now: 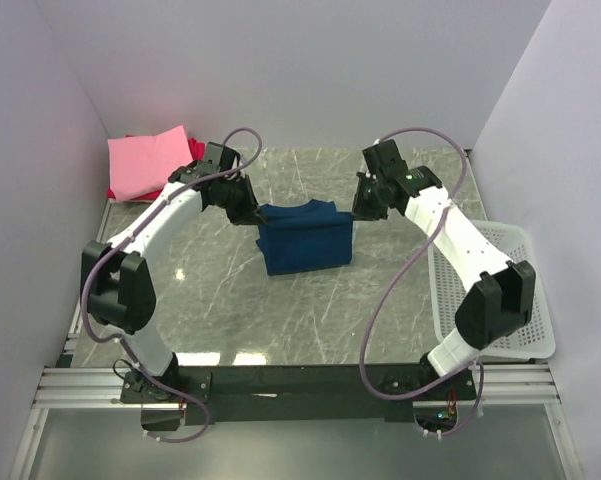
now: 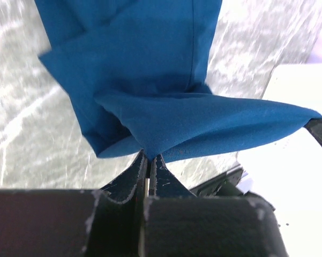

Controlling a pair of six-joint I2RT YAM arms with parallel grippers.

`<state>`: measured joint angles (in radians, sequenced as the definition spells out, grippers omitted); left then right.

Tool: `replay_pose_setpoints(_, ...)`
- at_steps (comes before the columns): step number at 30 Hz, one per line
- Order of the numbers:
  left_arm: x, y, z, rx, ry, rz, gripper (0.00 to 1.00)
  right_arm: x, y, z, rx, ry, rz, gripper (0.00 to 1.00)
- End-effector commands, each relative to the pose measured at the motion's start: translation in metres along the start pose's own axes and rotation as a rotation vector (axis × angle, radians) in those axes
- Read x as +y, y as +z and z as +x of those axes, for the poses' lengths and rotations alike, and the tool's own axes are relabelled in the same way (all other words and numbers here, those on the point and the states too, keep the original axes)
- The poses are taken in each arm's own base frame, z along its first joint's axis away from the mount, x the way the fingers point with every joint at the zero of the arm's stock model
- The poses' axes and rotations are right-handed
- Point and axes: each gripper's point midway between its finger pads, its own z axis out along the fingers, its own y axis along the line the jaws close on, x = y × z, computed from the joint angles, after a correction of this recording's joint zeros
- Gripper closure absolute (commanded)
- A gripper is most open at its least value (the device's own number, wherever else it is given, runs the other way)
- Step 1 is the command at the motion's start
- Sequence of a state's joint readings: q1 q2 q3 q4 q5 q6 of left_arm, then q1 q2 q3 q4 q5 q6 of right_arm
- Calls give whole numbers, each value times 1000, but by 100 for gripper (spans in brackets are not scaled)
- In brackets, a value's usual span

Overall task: Fold and stack the t-shirts
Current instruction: Fold the tshirt

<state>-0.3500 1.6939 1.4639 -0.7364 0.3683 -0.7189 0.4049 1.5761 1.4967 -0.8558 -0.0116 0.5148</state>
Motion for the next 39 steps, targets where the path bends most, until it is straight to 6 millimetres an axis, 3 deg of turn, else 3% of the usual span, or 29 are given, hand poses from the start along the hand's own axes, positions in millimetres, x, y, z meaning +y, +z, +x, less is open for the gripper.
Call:
replay_pose_setpoints(1,0,-3,-31,-72,7,-2,100,-4,1,-38,-93,-23,37,100)
replay_pose_setpoints(11,12,18,-73,-82,-40,-8,100,8,36,-83,-101,-41,39,100)
replay_pose_setpoints(12,15,19,-77,-82,-45,-9,100,6,47,-83,-83,-40,46,100)
replay_pose_setpoints(16,28,36,-87,-51,-70,-24,100,10,60,-100,-82,-44,41,100)
replay_pose_setpoints(26,49,51,-107,-38,-119,-45,100,7,107,-107,-4,-54,28,100)
replay_pose_setpoints(37,68,67,-108,2,-170,-60,99,8,142,-106,48,-49,-4,100)
replay_pose_setpoints(39,74,67,-108,10,-189,-82,87,10,145,-108,50,-50,-16,79)
